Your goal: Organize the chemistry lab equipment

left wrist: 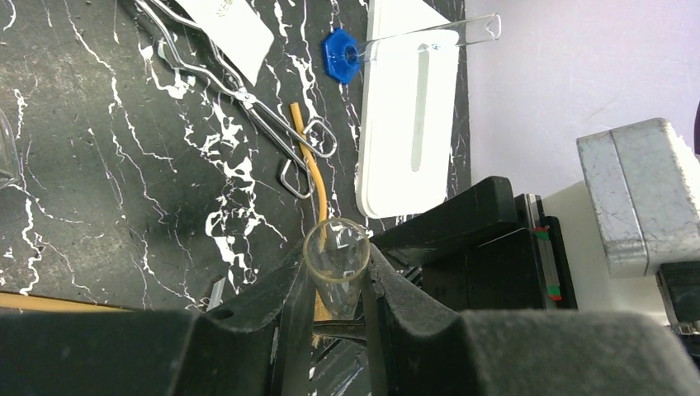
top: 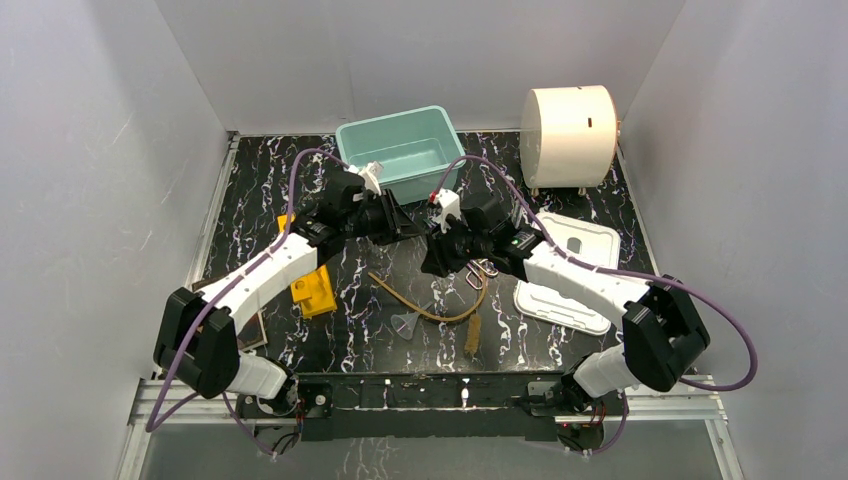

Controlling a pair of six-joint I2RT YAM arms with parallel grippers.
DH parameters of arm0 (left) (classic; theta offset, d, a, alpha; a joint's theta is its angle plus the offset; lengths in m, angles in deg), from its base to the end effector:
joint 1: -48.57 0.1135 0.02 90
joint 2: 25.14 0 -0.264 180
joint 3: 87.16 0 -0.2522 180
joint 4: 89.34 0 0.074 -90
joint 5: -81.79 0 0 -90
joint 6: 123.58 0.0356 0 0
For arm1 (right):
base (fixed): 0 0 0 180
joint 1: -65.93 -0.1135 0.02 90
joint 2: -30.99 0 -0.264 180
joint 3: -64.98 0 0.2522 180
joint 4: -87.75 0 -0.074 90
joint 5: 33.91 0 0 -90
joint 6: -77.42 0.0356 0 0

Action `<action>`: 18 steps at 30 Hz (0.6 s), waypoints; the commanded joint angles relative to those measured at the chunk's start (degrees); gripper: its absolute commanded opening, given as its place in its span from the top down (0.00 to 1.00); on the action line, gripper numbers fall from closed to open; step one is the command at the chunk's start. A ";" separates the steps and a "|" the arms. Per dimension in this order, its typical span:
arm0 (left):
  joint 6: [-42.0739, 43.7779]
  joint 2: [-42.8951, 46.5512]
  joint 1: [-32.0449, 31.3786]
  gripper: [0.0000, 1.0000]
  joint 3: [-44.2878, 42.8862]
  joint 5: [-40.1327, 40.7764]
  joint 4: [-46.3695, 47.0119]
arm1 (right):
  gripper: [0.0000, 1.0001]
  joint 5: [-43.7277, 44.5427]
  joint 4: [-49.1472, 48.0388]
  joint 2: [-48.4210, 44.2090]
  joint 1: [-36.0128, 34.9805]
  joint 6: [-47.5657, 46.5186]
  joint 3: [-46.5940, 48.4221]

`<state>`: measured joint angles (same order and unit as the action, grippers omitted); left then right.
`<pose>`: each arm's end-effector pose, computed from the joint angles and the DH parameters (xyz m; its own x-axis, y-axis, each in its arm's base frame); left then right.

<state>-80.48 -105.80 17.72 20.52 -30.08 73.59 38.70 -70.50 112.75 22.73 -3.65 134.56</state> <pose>0.2708 -0.1772 0.2915 -0.8101 -0.3054 -0.5005 0.2536 0.5872 -0.7687 0.2247 0.2256 0.2613 -0.5314 -0.2958 -0.7938 -0.7608 0.5788 0.2936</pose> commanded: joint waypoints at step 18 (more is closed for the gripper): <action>-6.38 4.32 0.76 0.50 -3.77 -3.58 -3.36 | 0.72 -2.78 -0.78 -4.68 0.40 -2.92 1.31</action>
<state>-84.21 -103.88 17.81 18.66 -31.15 69.76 36.32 -70.47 110.52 22.84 -4.26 134.56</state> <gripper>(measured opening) 0.514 0.316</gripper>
